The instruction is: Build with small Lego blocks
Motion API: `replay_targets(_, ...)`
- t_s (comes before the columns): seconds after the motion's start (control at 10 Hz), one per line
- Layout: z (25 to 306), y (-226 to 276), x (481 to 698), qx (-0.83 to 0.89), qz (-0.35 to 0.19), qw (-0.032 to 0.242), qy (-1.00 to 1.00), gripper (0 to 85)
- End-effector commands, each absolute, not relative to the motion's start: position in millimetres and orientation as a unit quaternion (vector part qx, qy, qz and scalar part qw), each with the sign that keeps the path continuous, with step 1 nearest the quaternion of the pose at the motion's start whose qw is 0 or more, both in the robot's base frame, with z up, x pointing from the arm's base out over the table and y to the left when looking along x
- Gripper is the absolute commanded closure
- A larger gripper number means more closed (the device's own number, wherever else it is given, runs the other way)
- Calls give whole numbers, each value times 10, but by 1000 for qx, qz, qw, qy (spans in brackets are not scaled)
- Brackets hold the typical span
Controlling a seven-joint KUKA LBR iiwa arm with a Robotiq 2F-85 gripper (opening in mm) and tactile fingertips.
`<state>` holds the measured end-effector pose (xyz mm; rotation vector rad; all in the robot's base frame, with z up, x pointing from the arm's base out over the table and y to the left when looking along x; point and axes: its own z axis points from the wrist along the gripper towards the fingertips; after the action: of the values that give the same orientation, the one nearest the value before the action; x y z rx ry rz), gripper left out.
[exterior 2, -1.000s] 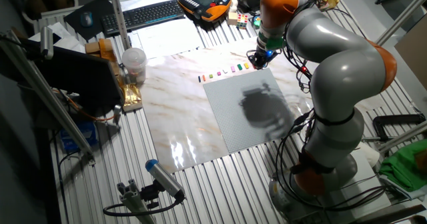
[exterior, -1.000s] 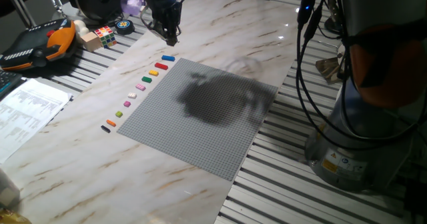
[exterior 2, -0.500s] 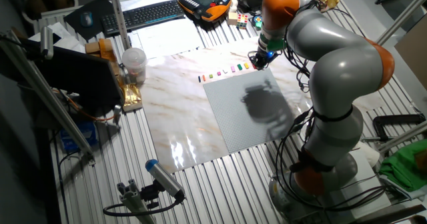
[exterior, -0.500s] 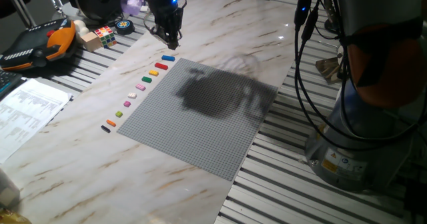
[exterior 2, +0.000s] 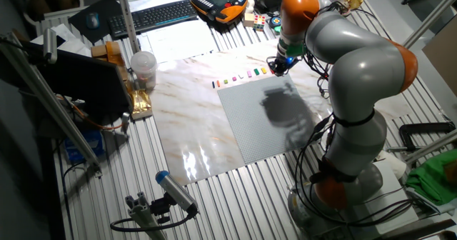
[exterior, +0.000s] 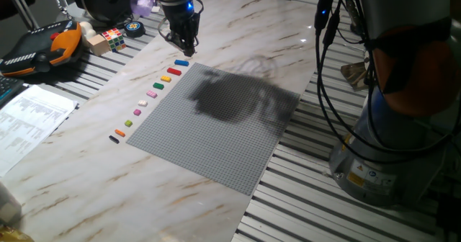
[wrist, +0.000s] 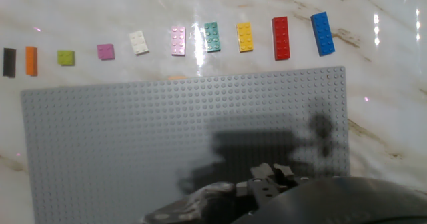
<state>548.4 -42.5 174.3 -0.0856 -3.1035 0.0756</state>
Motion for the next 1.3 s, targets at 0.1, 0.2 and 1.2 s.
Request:
replay_targets(0.1, 1711, -437, 5496, -29, 29, 17, -999, 843)
replay_targets(0.2, 1678, -444, 5512, -30, 28, 17, -999, 843)
replay_targets(1.2, 1456, -561, 5596, -39, 34, 16, -999, 843)
